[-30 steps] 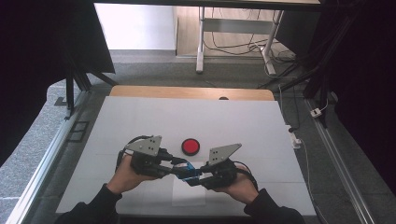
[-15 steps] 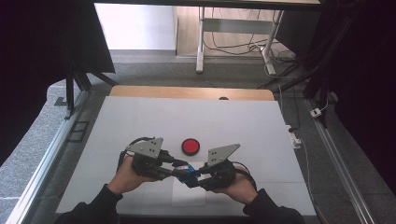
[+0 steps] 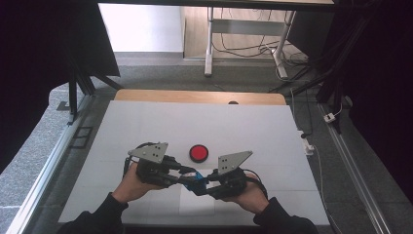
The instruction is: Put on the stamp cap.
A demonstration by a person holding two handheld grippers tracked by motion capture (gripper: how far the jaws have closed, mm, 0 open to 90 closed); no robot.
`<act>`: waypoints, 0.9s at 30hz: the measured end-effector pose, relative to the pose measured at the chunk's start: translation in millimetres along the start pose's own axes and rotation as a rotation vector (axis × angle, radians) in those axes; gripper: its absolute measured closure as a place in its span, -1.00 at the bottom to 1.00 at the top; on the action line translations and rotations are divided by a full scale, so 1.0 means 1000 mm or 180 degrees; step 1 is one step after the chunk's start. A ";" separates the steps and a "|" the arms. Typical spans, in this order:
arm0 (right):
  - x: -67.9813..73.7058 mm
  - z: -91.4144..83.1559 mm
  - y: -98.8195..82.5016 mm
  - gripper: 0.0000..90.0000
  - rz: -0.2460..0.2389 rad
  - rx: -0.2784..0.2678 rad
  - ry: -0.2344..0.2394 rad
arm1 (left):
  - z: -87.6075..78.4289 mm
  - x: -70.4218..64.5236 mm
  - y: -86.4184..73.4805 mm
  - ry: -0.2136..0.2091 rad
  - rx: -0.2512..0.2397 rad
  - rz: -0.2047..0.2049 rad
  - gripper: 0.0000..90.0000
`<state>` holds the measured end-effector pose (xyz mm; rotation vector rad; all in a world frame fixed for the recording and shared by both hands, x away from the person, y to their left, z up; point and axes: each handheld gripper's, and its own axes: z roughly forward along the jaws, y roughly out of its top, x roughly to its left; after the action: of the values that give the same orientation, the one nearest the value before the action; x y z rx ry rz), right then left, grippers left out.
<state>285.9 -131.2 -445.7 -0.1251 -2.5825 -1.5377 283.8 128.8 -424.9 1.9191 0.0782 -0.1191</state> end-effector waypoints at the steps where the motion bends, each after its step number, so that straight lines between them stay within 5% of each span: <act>1: 0.000 0.000 0.000 0.53 -0.0012 -0.0006 -0.0007 | 0.000 0.000 0.000 -0.0011 -0.0025 -0.0007 0.57; 13: -0.001 0.001 -0.002 0.50 0.0041 0.0037 -0.0074 | 0.003 -0.001 0.000 0.0123 0.0065 0.0049 0.57; 27: -0.002 -0.002 -0.004 0.31 0.0093 0.0029 -0.0265 | 0.000 -0.001 0.002 0.0257 0.0101 -0.0031 0.57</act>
<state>287.5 -134.8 -448.1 -0.2298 -2.6380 -1.5422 282.8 127.9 -423.5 1.9553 0.1406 -0.0495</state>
